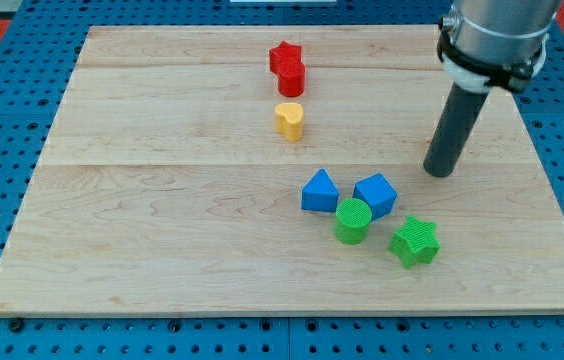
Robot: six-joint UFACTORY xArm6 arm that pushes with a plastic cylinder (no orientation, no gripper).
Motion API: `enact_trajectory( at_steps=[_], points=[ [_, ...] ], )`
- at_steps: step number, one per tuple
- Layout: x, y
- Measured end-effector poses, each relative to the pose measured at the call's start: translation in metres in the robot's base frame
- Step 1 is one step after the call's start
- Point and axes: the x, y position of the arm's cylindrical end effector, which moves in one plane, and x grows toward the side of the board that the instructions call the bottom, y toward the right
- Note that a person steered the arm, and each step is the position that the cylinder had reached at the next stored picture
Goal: Push the yellow hexagon closer to the yellow heart
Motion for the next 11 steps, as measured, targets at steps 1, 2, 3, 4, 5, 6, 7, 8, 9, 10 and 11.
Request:
enact_trajectory(
  at_steps=[1, 2, 3, 4, 5, 6, 7, 8, 9, 10, 11],
  points=[
    [-0.006, 0.016],
    [-0.055, 0.016],
    [-0.077, 0.022],
    [-0.049, 0.039],
    [-0.060, 0.068],
    [-0.115, 0.114],
    [-0.123, 0.068],
    [-0.084, 0.025],
    [-0.082, 0.001],
    [-0.078, 0.050],
    [-0.075, 0.025]
  ],
)
